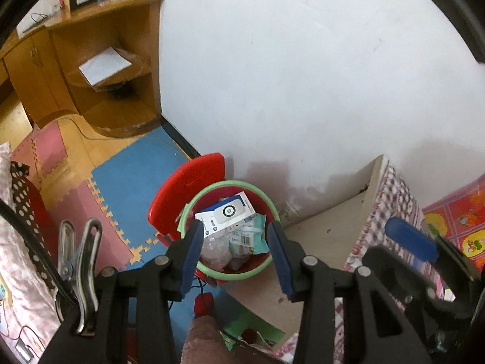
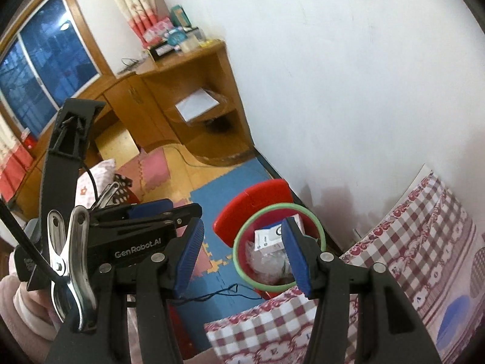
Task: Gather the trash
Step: 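Move both tools back from the bucket toward the bed, then move both grippers over the bed toward the white-and-green selfie stick box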
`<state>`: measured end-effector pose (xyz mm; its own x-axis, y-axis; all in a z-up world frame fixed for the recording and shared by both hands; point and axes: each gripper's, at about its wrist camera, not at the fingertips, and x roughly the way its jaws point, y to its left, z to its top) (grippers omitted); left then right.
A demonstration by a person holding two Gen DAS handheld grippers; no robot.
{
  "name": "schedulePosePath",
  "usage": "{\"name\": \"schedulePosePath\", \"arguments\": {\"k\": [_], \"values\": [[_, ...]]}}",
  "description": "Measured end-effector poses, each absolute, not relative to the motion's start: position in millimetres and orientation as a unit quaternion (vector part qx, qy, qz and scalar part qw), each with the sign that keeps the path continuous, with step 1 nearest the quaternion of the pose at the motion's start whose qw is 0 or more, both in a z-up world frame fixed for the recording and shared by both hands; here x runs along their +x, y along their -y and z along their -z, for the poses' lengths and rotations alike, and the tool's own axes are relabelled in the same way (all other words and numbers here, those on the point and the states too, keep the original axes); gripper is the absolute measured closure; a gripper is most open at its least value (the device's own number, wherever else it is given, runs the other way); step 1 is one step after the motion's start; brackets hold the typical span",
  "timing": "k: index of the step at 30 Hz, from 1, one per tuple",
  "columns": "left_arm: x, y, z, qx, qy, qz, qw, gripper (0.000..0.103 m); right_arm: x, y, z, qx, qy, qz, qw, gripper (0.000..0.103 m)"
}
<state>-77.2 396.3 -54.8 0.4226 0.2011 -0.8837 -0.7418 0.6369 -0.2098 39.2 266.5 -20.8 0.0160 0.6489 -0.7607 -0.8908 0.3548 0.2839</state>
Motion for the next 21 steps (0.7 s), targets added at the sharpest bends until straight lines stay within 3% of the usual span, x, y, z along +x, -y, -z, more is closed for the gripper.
{"name": "schedulePosePath", "arguments": {"k": [21], "values": [[-106, -296, -33, -0.245, -0.411, -0.343, 0.808, 0.057, 14, -134, -50, -0.061, -0.378, -0.598, 0.704, 0.048]]}}
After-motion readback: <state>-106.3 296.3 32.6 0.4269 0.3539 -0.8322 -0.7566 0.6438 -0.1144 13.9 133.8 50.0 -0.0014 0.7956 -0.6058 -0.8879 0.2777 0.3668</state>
